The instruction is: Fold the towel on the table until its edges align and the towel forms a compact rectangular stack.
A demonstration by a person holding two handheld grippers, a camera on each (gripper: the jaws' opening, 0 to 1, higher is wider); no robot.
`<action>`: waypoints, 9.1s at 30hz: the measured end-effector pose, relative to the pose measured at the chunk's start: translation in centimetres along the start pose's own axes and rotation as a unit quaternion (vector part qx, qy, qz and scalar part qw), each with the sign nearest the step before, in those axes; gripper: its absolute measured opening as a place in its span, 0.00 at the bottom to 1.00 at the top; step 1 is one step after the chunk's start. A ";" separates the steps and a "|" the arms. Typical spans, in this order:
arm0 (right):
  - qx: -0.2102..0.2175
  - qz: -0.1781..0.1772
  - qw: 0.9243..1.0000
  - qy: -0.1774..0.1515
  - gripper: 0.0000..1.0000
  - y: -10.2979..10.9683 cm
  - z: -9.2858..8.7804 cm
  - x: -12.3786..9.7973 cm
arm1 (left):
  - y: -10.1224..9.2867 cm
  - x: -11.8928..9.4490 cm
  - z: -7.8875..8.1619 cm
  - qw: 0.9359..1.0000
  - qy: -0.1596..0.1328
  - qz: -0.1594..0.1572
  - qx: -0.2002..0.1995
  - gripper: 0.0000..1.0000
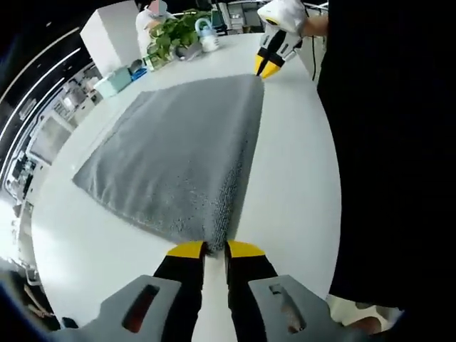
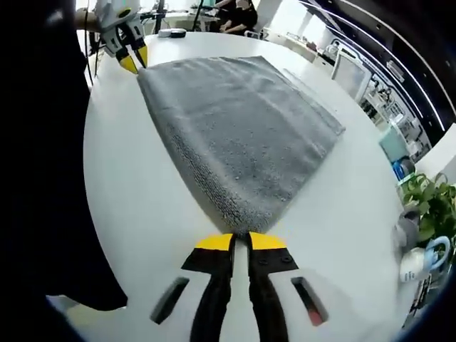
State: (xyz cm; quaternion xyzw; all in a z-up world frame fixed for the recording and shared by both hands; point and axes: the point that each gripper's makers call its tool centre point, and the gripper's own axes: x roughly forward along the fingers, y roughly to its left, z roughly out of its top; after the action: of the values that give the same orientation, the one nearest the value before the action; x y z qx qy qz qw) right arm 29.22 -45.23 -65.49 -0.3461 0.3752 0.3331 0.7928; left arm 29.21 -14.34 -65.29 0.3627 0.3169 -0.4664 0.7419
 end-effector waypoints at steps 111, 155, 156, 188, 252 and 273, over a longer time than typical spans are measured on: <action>0.436 0.049 0.736 -0.515 0.00 -12.7 15.2 -15.1 | 13.2 -17.2 12.6 0.833 -0.412 0.138 -0.341 0.02; 0.495 0.044 0.740 -0.452 0.00 -11.6 12.7 -10.8 | 12.9 -13.8 11.0 0.835 -0.380 0.118 -0.380 0.02; 0.495 0.044 0.741 -0.452 0.00 -11.7 12.6 -10.8 | 12.9 -13.6 11.1 0.836 -0.379 0.118 -0.380 0.02; 0.503 0.037 0.765 -0.402 0.00 -11.8 11.8 -7.3 | 13.1 -10.5 9.2 0.846 -0.342 0.115 -0.392 0.02; 0.539 0.044 0.767 -0.346 0.00 -14.3 11.4 -1.2 | 15.8 -5.7 7.3 0.846 -0.304 0.109 -0.425 0.02; 0.536 0.052 0.785 -0.307 0.00 -15.2 10.8 1.9 | 16.8 -2.3 5.8 0.857 -0.268 0.091 -0.431 0.02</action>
State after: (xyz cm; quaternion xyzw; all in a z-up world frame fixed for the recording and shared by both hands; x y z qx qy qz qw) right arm 46.04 -44.27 -57.35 0.2749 0.2474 0.2080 0.9055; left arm 44.62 -13.00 -56.23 -0.1051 0.2408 -0.2922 0.9196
